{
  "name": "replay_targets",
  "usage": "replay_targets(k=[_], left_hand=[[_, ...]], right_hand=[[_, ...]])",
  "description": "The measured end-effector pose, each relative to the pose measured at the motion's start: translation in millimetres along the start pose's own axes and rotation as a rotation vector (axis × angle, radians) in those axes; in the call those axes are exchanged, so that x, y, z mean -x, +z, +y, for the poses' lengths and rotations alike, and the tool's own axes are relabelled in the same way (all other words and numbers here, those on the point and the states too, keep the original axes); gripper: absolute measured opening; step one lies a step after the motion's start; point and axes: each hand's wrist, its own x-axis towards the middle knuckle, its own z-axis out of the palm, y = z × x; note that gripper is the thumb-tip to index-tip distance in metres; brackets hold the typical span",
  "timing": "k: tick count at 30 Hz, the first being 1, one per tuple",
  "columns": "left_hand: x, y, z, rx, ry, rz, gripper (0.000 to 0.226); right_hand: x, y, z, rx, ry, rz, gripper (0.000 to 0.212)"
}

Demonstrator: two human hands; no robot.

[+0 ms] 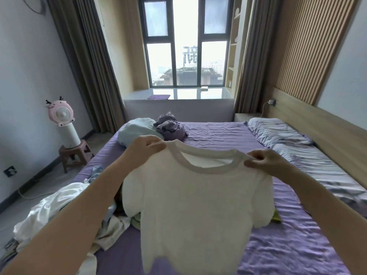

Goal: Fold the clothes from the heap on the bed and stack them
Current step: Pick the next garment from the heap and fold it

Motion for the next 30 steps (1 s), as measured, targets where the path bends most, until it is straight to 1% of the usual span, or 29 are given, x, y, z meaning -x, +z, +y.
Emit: replay_targets(k=[1,3,5,6,9,11,13,17,21,24,26,30], left_hand=[[0.6,0.3,0.9,0.003,-0.007,0.011,0.016],[0.3,1.6,4.7,-0.041,0.001,0.05,0.034],[-0.1,3.5,9.2,-0.099,0.032,0.075,0.044],[0.2,4.8,11.2,-0.117,0.046,0.085,0.048],[2.1,8.8,12.1,-0.154,0.081,0.098,0.05],[3.3,10.8,9.7,-0.169,0.085,0.091,0.052],[4.7,13.0,5.3,-0.158,0.07,0.064,0.052],[15.3,21.8,-6.1,-0.168,0.033,-0.015,0.039],[37.6,32.1,-8.1,-0.197,-0.039,-0.165,0.05],[49.8,29.7,-2.9,-0.221,-0.094,-0.246,0.059],[53.7,26.2,3.3,-0.213,-0.105,-0.272,0.064],[43.6,19.7,15.4,-0.177,-0.108,-0.295,0.063]], right_hand=[[2.6,-4.0,0.7,-0.043,0.006,0.028,0.008],[5.8,-9.1,2.2,-0.096,0.01,0.08,0.023],[8.6,-11.2,0.2,-0.094,-0.009,0.142,0.024],[10.3,-11.7,-0.2,-0.072,-0.024,0.176,0.027],[14.4,-12.0,3.6,-0.031,-0.056,0.266,0.046],[19.4,-13.6,5.6,-0.022,-0.069,0.268,0.053],[25.2,-16.0,9.9,-0.025,-0.075,0.208,0.056],[36.3,-19.2,26.3,-0.044,-0.073,0.073,0.054],[46.4,-18.7,43.4,-0.052,-0.027,-0.075,0.051],[52.4,-25.3,47.2,-0.056,-0.019,-0.176,0.044],[53.1,-33.6,48.1,-0.1,-0.02,-0.208,0.044],[46.9,-50.1,42.4,-0.17,-0.041,-0.245,0.044]])
